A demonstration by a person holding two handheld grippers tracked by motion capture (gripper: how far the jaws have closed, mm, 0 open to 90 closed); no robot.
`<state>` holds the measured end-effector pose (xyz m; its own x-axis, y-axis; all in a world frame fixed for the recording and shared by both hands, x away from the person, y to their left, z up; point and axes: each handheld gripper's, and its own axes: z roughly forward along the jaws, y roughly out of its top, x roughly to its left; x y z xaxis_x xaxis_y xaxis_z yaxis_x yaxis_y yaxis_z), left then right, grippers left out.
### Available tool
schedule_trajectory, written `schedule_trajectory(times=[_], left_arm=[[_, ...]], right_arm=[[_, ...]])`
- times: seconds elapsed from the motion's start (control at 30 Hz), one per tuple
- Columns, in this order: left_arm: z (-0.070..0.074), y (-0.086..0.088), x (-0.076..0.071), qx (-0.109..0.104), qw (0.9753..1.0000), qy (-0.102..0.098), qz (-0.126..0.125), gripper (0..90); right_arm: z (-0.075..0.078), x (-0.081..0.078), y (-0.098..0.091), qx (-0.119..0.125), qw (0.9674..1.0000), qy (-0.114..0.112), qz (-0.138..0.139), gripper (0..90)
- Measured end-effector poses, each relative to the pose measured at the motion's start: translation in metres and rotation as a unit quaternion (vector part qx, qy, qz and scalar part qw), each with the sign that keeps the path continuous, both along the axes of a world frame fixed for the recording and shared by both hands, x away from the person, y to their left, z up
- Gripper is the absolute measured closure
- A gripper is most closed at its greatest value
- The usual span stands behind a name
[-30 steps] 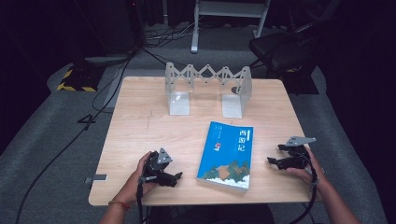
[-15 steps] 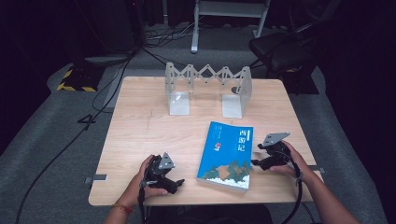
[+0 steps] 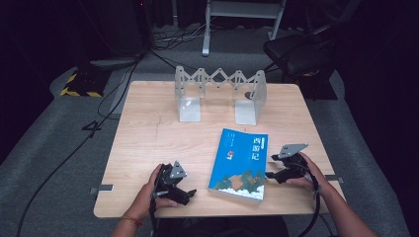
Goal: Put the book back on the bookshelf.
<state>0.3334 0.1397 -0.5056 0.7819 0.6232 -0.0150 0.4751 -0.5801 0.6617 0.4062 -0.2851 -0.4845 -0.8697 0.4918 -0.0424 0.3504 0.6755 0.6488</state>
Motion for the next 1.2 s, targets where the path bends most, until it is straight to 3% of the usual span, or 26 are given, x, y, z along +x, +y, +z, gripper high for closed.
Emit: schedule_trajectory(times=[0.27, 0.43, 0.57, 0.67, 0.83, 1.03, 1.2], left_arm=[[0.0, 0.0, 0.0, -0.001, 1.0, 0.0, 0.001, 0.7], [0.0, 0.0, -0.002, 0.0, 1.0, 0.001, 0.008, 0.7], [0.003, -0.001, -0.003, 0.013, 0.9998, 0.008, 0.01, 1.0], [0.005, -0.005, -0.003, 0.014, 0.9998, 0.009, 0.005, 6.5], [0.008, -0.008, -0.004, 0.002, 0.9998, 0.017, -0.006, 15.7], [0.013, -0.006, -0.004, -0.001, 0.9999, 0.014, -0.005, 15.9], [0.017, -0.01, -0.005, -0.007, 0.9998, 0.013, -0.011, 16.0]], right_arm=[[0.007, -0.001, -0.002, 0.021, 0.9997, -0.01, 0.0, 23.7], [0.012, 0.0, -0.005, 0.058, 0.9983, 0.003, -0.004, 25.1], [0.016, -0.001, -0.003, 0.057, 0.9984, -0.006, -0.002, 25.1], [0.014, -0.002, -0.003, 0.051, 0.9986, -0.006, -0.006, 26.0], [0.007, -0.002, -0.004, 0.047, 0.9988, 0.005, -0.011, 26.8], [0.0, -0.004, -0.002, 0.019, 0.9998, 0.006, -0.009, 30.4], [-0.001, -0.003, -0.003, 0.028, 0.9995, 0.011, -0.01, 30.3]])
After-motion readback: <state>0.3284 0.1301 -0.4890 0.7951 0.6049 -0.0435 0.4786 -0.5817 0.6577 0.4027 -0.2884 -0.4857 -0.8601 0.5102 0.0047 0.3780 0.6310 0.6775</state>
